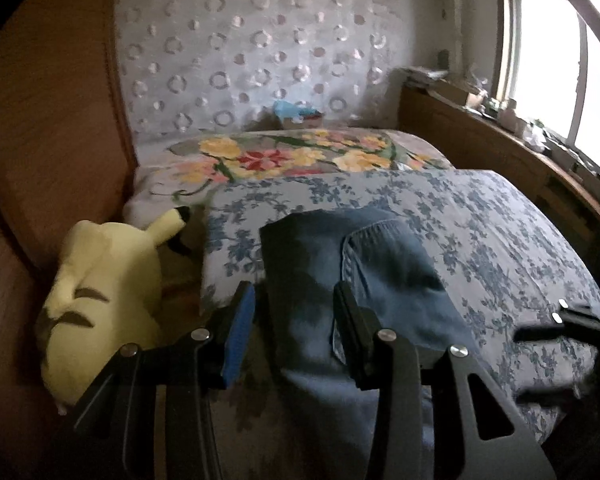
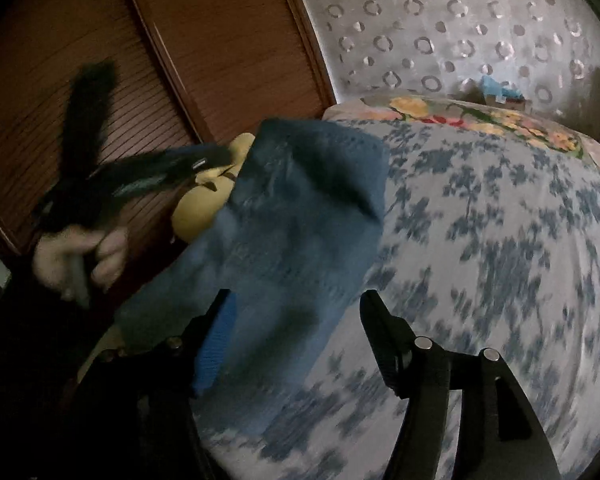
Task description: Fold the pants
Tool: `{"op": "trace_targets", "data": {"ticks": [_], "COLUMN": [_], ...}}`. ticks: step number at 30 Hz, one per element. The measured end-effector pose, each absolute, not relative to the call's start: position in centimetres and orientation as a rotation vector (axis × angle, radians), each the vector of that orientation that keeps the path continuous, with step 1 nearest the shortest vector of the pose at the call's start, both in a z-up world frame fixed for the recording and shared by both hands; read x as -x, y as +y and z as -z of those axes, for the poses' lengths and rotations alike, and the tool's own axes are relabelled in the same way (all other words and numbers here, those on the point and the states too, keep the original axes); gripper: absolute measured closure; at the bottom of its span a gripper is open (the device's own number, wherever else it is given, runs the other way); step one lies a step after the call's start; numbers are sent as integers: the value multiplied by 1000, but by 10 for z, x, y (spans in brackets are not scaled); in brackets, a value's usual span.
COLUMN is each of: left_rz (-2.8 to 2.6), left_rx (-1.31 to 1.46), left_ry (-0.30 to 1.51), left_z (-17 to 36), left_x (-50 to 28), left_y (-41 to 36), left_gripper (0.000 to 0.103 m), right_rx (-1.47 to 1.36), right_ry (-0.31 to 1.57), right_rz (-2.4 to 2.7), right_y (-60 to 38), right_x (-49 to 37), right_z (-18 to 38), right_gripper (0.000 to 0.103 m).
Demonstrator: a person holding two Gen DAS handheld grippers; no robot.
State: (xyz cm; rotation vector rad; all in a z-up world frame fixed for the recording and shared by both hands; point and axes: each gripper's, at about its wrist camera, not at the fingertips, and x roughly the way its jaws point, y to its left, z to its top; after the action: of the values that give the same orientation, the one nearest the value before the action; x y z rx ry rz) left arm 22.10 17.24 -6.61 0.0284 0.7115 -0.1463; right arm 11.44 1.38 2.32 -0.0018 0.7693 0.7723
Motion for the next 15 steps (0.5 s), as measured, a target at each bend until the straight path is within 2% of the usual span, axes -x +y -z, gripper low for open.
{"op": "trace_targets", "data": {"ticks": [15], "left_rz": [246], "left_rx": [-37], "left_ry": [785], "left_z": [93], "left_x": [-259], "left_y": [174], "left_gripper": [61], "right_rx": [35], "right_ry": [840], "right_rz": [-687], "right_y": [39], "right_x": [-94], "right_z": [10], "right_gripper": [37]}}
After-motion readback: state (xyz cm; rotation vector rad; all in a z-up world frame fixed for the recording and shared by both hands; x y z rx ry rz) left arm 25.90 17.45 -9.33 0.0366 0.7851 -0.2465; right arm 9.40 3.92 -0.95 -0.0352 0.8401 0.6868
